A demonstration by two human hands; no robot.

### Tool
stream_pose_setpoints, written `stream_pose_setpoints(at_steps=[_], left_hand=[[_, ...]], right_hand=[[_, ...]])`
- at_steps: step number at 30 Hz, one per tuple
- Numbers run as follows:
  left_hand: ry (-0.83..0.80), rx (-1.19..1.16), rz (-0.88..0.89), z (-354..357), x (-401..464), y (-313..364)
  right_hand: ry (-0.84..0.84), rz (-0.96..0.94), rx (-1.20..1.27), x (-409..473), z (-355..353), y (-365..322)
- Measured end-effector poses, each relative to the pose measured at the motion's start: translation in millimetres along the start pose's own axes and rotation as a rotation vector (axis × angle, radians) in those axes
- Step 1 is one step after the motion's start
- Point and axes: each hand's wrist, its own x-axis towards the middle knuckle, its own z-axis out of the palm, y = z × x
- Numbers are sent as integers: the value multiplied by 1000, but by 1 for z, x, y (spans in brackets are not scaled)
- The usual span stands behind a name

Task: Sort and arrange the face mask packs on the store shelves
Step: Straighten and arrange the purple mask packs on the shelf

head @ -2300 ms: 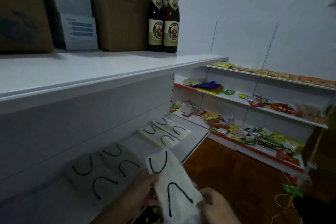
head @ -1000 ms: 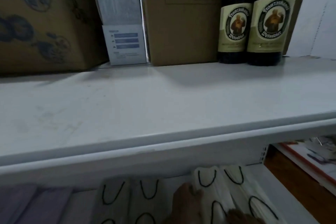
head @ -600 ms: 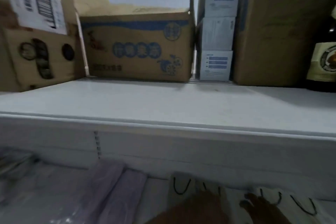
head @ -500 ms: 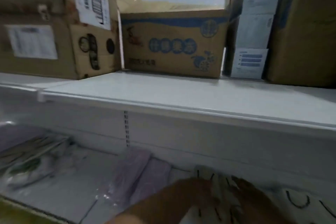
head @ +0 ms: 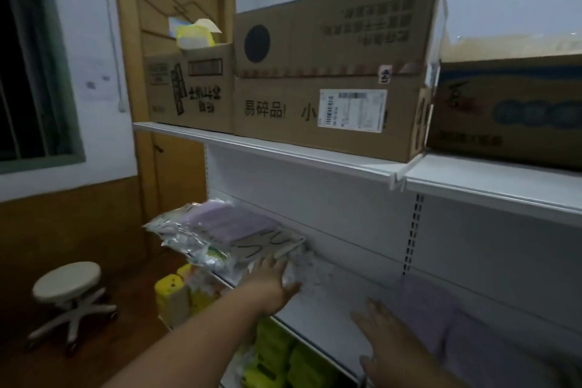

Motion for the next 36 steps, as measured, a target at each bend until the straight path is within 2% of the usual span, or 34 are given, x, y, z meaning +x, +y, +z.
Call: stream_pose_setpoints(at_steps=[2,3,4,5,7,9,10,11,16,20,28,36], left_hand=[[12,-32,-38,-5,-1,-46],[17,-34,-54,-7,0,-65],[21,-51,-70,-8,1,-79],[28,-67,-84,-8,5,-93],[61,-93,-122,-7,16,-122],[98,-118,-164,-8,27,-149],[108,-102,-170,-8,32,-161],[103,-71,-168,-6,39,-173],[25,97,-194,-5,77,-235],[68,136,-264,-30,113,-277],[69,172,-286,-51,171,-328],[6,55,-152,-31,250,-376]], right_hand=[[-111,-48,115,21,-2,-28],[-70,-84,206,35,4,-36],[-122,-71,220,40,-1,-50],[-75,-107,146,49,-1,-61],[-40,-131,157,68,-6,-81],[79,-185,134,96,-1,-98],[-39,-191,164,111,4,-102],[-64,-202,193,130,11,-107],[-9,-215,256,232,31,-124],[41,-224,340,298,42,-142],[138,-283,373,373,45,-167],[45,-7,392,439,65,-191]])
